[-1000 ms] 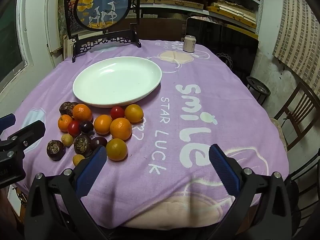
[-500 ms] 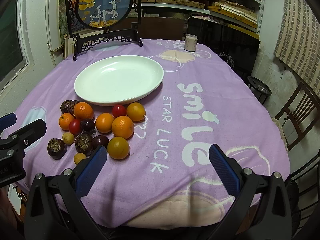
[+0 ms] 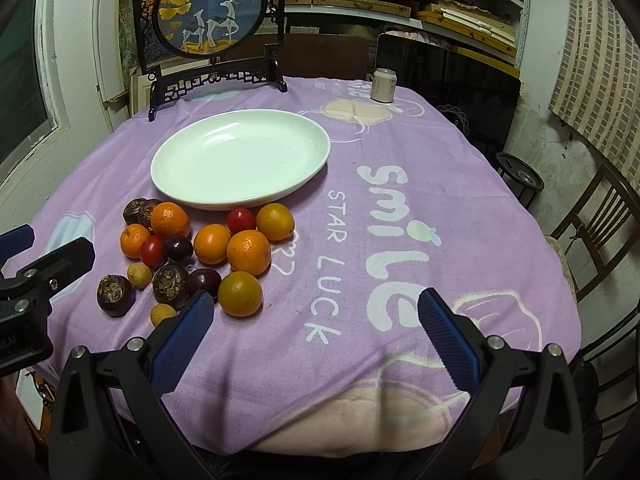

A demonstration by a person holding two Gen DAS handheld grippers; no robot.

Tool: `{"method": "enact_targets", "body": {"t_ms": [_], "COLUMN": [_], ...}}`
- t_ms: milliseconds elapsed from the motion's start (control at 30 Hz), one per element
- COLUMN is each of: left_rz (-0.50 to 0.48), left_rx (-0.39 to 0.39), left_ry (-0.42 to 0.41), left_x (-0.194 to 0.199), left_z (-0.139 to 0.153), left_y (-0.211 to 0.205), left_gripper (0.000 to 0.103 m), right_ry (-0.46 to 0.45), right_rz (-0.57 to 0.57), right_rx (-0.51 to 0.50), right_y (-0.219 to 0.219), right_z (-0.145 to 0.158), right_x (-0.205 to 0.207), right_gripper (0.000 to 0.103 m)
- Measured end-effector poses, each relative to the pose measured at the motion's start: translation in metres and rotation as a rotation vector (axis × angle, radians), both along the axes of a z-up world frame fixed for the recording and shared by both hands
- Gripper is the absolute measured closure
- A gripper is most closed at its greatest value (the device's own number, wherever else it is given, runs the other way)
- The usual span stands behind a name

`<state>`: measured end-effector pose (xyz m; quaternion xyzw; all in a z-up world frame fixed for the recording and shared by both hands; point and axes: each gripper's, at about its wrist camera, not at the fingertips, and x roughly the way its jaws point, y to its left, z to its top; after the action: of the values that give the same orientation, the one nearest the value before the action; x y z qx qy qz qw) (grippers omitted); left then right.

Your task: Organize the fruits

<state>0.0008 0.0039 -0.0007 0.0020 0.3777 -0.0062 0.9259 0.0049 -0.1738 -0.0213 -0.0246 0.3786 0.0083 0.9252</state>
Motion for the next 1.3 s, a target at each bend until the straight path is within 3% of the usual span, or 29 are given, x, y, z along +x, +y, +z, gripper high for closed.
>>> {"method": "enact_targets", "body": {"t_ms": [1300], "left_rz": [0.000], "left_rx": [-0.004], "left_ry": [0.003], "left_x": [0.0004], "left_z": [-0.0005], "left_y": [0.0006], "left_gripper": [0.002], "right_ry": [0.005], "right_rz": [0.005], "right_rx": [0.001], "right_y": [0.0037], "right_z": [-0.0047], "right_x": [-0.0022], "right_gripper": [0.001]}}
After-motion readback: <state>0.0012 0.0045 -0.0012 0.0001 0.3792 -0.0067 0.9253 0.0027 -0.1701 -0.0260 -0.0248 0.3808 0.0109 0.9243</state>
